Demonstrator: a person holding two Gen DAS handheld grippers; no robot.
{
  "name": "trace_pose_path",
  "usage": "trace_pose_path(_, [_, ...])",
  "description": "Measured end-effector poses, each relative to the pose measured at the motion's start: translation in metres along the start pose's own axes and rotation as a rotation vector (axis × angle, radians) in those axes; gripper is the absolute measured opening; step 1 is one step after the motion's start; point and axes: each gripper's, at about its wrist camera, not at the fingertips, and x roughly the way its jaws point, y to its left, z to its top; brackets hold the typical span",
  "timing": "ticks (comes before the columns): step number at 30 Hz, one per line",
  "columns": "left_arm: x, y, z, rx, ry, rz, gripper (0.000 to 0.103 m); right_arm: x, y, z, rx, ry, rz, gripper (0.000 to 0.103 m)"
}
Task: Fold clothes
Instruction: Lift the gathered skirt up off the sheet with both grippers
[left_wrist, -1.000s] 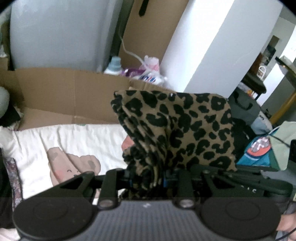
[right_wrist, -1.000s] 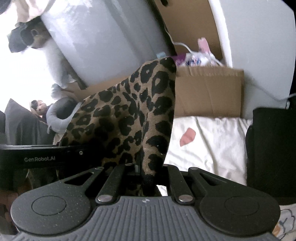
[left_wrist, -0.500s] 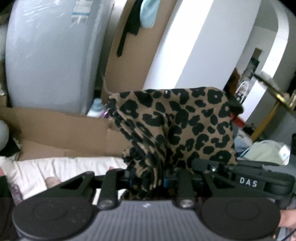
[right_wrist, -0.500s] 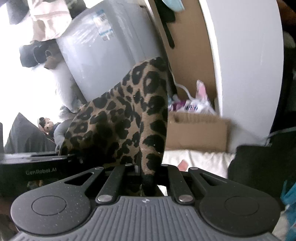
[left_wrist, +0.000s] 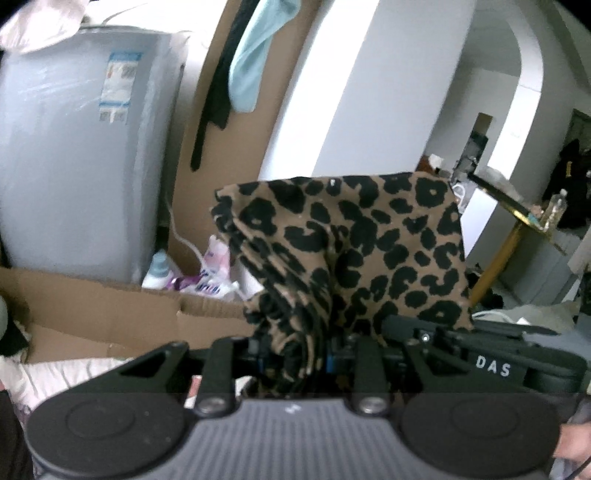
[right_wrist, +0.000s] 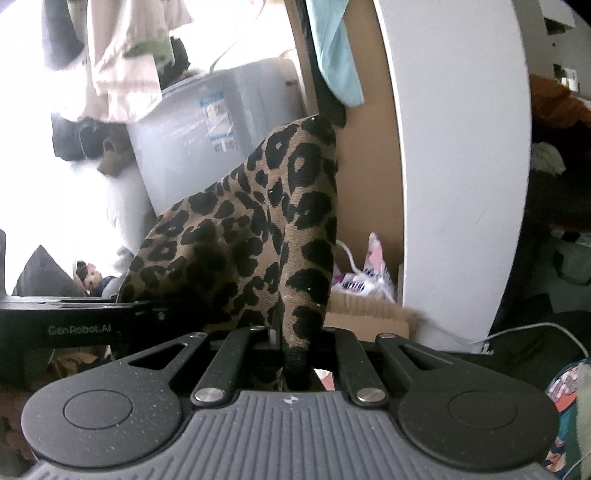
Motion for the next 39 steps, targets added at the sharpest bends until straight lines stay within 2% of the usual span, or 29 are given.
trace_pose_path(7, [-0.016, -0.041, 0.022, 0.015, -0.037, -0.010, 0.029, -0.045, -0.015, 0.037, -0.010, -0.047, -0.025, 0.005])
trace_pose_path(14, [-0.011, -0.070, 0.042, 0.025, -0.049, -0.019, 0.029, -0.084, -0.031, 0.068, -0.023, -0.088, -0.051, 0.005])
trace_pose_path(19, [-0.008, -0.086, 0.040, 0.032, -0.043, -0.047, 0.029, -0.110, -0.043, 0.074, -0.043, -0.104, -0.028, 0.005])
trace_pose_path(27, [-0.005, -0.119, 0.041, 0.028, -0.035, -0.091, 0.029, -0.151, -0.067, 0.084, -0.071, -0.124, -0.050, 0.005])
trace_pose_path(35, [0.006, -0.149, 0.027, 0.069, 0.002, -0.124, 0.029, -0.158, -0.099, 0.069, -0.050, -0.109, -0.090, 0.005])
trace_pose_path(39, [0.019, -0.151, 0.015, 0.053, 0.021, -0.151, 0.029, -0.158, -0.117, 0.061, -0.011, -0.101, -0.096, 0.005])
